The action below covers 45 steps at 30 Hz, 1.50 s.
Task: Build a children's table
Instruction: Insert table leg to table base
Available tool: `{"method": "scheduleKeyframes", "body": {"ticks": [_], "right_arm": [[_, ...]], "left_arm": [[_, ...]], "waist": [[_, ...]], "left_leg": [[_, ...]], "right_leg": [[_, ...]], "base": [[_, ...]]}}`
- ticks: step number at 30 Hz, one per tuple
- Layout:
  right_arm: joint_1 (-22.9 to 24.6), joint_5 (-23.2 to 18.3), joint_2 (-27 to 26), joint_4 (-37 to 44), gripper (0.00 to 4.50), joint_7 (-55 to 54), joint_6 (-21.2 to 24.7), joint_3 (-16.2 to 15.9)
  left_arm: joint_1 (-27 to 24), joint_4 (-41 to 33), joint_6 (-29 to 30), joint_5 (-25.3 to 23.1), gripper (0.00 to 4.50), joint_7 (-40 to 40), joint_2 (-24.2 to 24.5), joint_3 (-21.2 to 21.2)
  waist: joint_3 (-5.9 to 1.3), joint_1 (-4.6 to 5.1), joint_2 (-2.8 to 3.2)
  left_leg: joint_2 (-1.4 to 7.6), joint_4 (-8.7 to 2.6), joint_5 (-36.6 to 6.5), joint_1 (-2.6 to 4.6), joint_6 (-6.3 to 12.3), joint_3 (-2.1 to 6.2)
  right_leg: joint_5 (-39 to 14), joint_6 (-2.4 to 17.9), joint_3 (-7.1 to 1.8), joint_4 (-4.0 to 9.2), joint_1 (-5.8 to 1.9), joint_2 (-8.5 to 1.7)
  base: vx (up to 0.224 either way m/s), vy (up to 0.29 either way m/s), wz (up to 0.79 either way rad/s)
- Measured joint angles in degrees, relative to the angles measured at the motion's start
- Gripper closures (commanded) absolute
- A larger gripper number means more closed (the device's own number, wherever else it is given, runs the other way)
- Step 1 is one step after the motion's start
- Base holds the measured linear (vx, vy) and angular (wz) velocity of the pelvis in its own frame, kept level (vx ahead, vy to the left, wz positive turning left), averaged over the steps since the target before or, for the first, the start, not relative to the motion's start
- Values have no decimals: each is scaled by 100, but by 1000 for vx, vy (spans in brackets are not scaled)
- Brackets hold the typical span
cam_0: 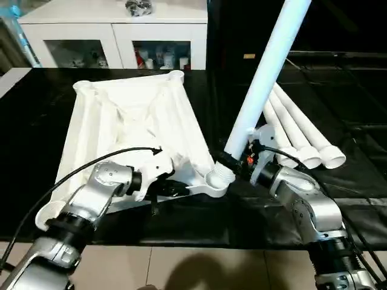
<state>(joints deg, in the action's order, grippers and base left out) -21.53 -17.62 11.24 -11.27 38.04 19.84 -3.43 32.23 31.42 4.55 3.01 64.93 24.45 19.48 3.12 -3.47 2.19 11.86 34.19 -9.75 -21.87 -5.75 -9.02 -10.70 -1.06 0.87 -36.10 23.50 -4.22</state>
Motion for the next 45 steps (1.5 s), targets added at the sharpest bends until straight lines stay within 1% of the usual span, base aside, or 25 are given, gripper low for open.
{"method": "scheduleKeyframes", "body": {"ticks": [1,2,4,6,9,13,15,17,21,26,30,33,36,39,41,45], "right_arm": [[-91,20,-6,-89,257,-1,-11,-8],[-153,26,-21,-96,257,0,-21,-28],[-243,30,-34,-102,257,1,-42,-35],[-277,44,-24,-126,257,1,-46,-32],[-333,67,-24,-315,257,1,-72,-36],[-389,194,-30,-554,257,71,-258,-132],[-403,230,-32,-578,257,137,-308,-160],[-457,257,-16,-665,257,207,-344,-187],[-523,306,18,-793,257,346,-391,-308],[-573,409,23,-947,257,382,-430,-386],[-642,490,55,-1061,257,395,-451,-437],[-653,492,72,-1100,257,425,-484,-472],[-680,476,51,-1158,257,484,-489,-462],[-714,412,-1,-1270,257,582,-486,-376],[-752,313,-63,-1403,257,639,-451,-271],[-768,-43,-176,-1667,257,662,-364,67]], "left_arm": [[208,362,-137,-73,450,-138,-129,1],[309,531,-206,-120,450,-260,-177,-2],[464,833,-337,-173,450,-360,-248,-4],[528,948,-373,-171,450,-358,-282,-4],[556,958,-358,-138,450,-62,-331,-32],[581,961,-357,-111,450,292,-372,1],[603,998,-362,-111,450,321,-378,16],[596,1005,-352,-111,450,344,-371,15],[592,1061,-373,-169,450,319,-363,-12],[593,1111,-391,-192,450,300,-344,-54],[583,1102,-386,-197,450,334,-329,-52],[555,1080,-376,-209,450,340,-321,-53],[481,968,-340,-210,450,354,-292,-55],[461,944,-327,-217,450,364,-264,-54],[460,945,-327,-228,450,360,-264,-56],[460,944,-314,-265,450,337,-273,-70]], "waist": [[1,-3,-1],[2,2,-3],[2,12,-5],[2,13,-5],[2,-4,-5],[-2,-91,1],[-2,-100,0],[-5,-88,-5],[-16,-59,-26],[-46,-16,-74],[-59,-12,-96],[-64,-8,-103],[-66,2,-107],[-67,11,-108],[-67,12,-108],[-67,12,-108]], "left_leg": [[-1,0,0,-4,0,-4],[0,0,0,-7,0,-9],[0,1,0,-5,0,-8],[0,1,0,-7,0,-8],[0,1,1,-14,1,-8],[2,0,17,-21,27,-28],[2,1,23,-17,37,-37],[2,1,23,-12,38,-50],[6,-4,23,4,38,-50],[6,-12,22,19,38,-50],[5,-16,22,23,37,-50],[5,-34,22,45,37,-53],[6,-52,22,56,37,-55],[5,-66,22,62,37,-58],[6,-69,22,65,37,-59],[6,-69,22,68,37,-58]], "right_leg": [[4,-5,0,0,0,-3],[5,-6,0,0,3,-4],[6,-8,0,1,2,-4],[8,-7,-1,1,3,-5],[25,13,0,1,7,-5],[3,6,0,6,7,-13],[2,7,-3,15,3,-15],[2,7,-9,18,2,-19],[2,6,-5,17,-10,-19],[2,5,-5,16,-17,-19],[0,3,-6,19,-20,-19],[-1,1,-6,28,-36,-19],[-3,-2,-7,35,-41,-19],[-4,-2,-7,41,-42,-18],[-4,-2,-7,41,-42,-18],[-2,0,-7,40,-44,-18]], "base": [[0,0,0],[0,0,0],[0,0,0],[0,0,0],[0,0,0],[0,0,0],[0,0,0],[0,0,0],[0,0,0],[0,0,0],[0,0,0],[0,0,0],[0,0,0],[0,0,0],[0,0,0],[0,0,0]]}}
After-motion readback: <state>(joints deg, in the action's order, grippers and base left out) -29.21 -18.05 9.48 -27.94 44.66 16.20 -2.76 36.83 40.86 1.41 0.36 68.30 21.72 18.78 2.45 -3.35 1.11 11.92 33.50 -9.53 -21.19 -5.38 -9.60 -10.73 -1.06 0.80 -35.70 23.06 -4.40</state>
